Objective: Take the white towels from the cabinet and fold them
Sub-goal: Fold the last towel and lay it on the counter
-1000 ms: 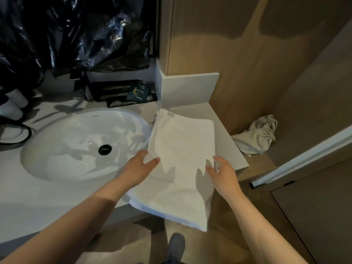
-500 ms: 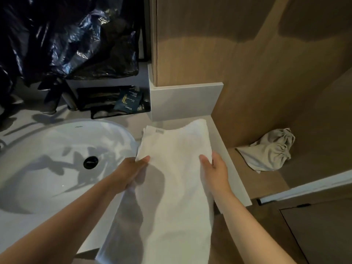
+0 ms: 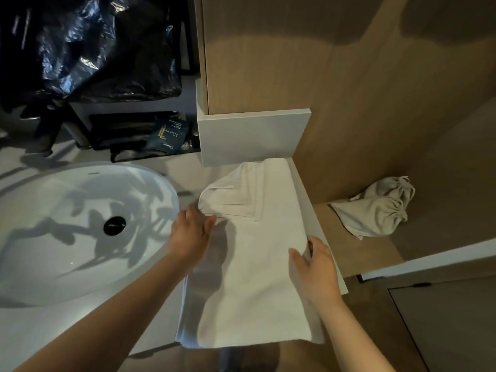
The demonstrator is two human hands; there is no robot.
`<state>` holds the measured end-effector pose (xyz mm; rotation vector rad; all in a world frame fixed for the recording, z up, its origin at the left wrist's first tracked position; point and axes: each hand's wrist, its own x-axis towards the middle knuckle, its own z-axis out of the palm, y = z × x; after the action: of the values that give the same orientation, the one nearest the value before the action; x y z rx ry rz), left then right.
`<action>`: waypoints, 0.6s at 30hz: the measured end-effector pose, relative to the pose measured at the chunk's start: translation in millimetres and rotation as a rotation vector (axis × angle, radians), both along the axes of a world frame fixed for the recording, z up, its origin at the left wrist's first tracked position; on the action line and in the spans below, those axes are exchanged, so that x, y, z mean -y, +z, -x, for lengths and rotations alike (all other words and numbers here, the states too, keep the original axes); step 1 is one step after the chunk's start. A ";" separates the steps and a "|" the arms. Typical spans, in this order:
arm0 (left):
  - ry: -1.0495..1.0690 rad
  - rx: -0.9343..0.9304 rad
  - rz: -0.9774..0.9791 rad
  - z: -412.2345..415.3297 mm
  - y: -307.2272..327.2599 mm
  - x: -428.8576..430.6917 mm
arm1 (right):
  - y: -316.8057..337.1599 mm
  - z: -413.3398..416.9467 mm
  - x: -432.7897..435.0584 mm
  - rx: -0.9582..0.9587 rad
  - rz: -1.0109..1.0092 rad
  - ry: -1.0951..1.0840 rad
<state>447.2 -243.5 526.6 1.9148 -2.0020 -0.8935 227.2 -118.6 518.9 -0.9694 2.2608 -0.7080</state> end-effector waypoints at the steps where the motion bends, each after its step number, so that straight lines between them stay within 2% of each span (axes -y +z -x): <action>1: -0.029 0.039 0.026 1.1 1.7 -2.5 | -2.2 -2.9 -6.9 -0.031 -0.014 -0.005; 3: -0.137 0.130 0.138 1.0 3.6 -7.9 | -4.6 -7.4 -18.2 -0.078 -0.038 -0.022; 6: -0.387 0.112 0.405 -2.3 -1.7 -9.8 | -1.6 -9.5 -25.2 -0.118 -0.074 -0.048; 9: -0.650 0.118 0.257 -3.7 -0.5 -10.6 | 1.5 -9.4 -25.6 -0.148 -0.091 -0.022; 11: -0.724 0.165 0.205 -1.2 -5.5 -5.6 | 2.2 -8.4 -24.0 -0.094 -0.078 -0.031; 14: -0.760 0.233 0.221 3.1 -18.8 16.9 | 5.4 -3.9 -16.2 -0.085 -0.035 -0.058; 16: -0.608 0.260 0.236 9.3 -13.1 31.6 | 6.7 4.9 -9.7 -0.125 -0.012 -0.052; 18: -0.490 0.314 0.142 16.7 -5.6 40.9 | 5.7 16.3 -6.5 -0.160 -0.022 -0.030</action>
<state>430.6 -284.4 521.0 1.5904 -2.7104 -0.5434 210.9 -112.1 524.7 -1.0165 2.4208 -0.6372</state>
